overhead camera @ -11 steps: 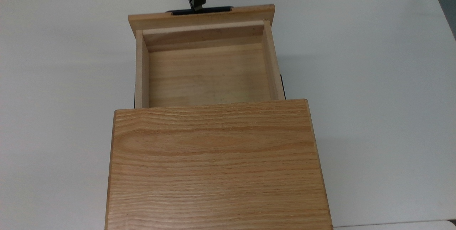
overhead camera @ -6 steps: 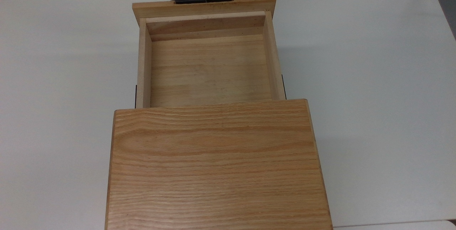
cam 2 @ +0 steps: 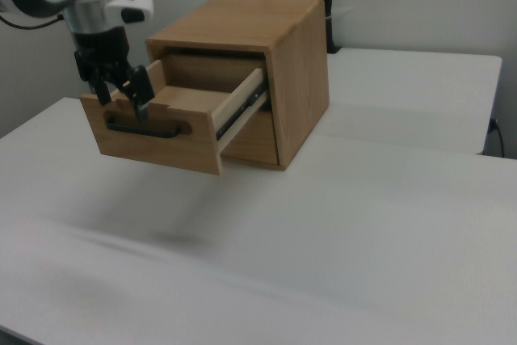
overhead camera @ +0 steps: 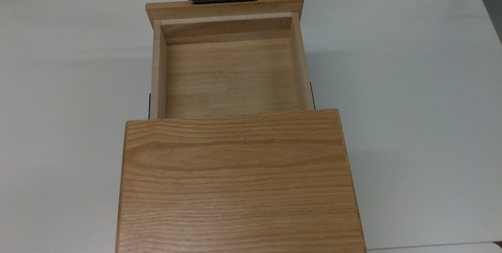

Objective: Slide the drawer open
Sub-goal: 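Release the handle and lift the gripper away from the drawer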

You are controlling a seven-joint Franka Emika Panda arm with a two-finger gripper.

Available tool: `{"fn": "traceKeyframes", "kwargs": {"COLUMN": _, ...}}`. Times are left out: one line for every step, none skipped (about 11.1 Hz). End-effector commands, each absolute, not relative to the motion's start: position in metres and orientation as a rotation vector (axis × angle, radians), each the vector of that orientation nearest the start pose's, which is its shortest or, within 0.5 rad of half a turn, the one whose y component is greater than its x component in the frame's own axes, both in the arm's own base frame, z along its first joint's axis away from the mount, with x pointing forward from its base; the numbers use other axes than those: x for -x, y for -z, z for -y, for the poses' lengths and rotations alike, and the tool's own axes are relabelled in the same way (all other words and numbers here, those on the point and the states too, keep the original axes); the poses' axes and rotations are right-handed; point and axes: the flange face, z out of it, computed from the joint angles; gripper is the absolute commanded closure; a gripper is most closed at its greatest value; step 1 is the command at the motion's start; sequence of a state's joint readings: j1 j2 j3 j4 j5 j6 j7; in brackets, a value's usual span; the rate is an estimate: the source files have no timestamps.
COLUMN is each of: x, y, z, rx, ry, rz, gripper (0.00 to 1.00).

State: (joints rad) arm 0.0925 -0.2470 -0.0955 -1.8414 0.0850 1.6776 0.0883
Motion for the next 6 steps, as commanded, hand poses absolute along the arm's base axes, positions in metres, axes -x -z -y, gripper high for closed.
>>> {"fn": "traceKeyframes", "kwargs": {"x": -0.498, "y": -0.650, "z": 0.007, "rx": 3.156, "ry": 0.108, "rz": 0.017, "gripper": 0.00}}
{"fn": "traceKeyframes", "kwargs": {"x": -0.508, "y": -0.649, "z": 0.016, "rx": 3.162, "ry": 0.072, "rz": -0.009, "gripper": 0.00}}
{"fn": "traceKeyframes", "kwargs": {"x": -0.514, "y": -0.652, "z": 0.030, "rx": 3.162, "ry": 0.076, "rz": -0.060, "gripper": 0.00}}
{"fn": "traceKeyframes", "kwargs": {"x": -0.514, "y": -0.653, "z": 0.033, "rx": 3.161, "ry": 0.078, "rz": -0.073, "gripper": 0.00}}
{"fn": "traceKeyframes", "kwargs": {"x": -0.515, "y": -0.658, "z": 0.034, "rx": 3.156, "ry": 0.097, "rz": -0.075, "gripper": 0.00}}
{"fn": "traceKeyframes", "kwargs": {"x": -0.516, "y": -0.658, "z": 0.033, "rx": 3.156, "ry": 0.098, "rz": -0.073, "gripper": 0.00}}
